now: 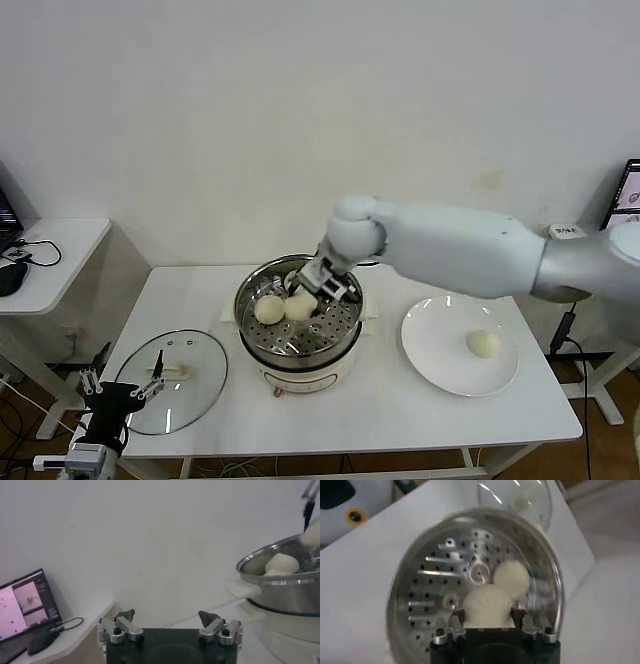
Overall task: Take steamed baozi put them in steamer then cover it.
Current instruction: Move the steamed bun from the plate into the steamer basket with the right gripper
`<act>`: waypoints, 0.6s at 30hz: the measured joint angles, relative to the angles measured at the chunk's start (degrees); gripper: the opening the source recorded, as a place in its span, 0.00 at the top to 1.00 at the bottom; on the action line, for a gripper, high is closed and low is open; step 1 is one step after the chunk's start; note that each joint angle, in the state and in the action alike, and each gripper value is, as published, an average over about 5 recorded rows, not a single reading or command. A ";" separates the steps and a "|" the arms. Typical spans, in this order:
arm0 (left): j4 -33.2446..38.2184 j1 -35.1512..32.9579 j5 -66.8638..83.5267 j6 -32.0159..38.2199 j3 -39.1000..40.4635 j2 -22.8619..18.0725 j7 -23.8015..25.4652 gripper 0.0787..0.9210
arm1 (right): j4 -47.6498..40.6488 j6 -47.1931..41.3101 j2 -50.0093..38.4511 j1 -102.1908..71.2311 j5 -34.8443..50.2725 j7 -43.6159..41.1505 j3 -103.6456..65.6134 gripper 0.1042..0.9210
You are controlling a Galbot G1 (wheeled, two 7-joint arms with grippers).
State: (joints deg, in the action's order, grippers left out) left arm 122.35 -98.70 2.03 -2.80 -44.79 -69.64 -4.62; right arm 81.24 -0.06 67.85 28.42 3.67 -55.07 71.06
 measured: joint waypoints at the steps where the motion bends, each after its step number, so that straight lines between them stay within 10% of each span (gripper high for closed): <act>1: 0.05 -0.04 0.01 0.01 -0.06 -0.06 0.00 0.12 | 0.03 0.69 0.34 -0.26 -0.64 0.10 0.29 0.40; 18: 0.26 0.00 0.11 0.08 -0.20 -0.37 -0.06 0.12 | 1.44 8.42 2.35 -2.61 -8.60 1.64 2.35 0.29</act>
State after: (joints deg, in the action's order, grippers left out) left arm 122.61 -98.70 2.14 -2.72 -44.99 -70.02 -4.68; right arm 82.68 8.37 70.21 25.82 -4.93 -53.44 73.40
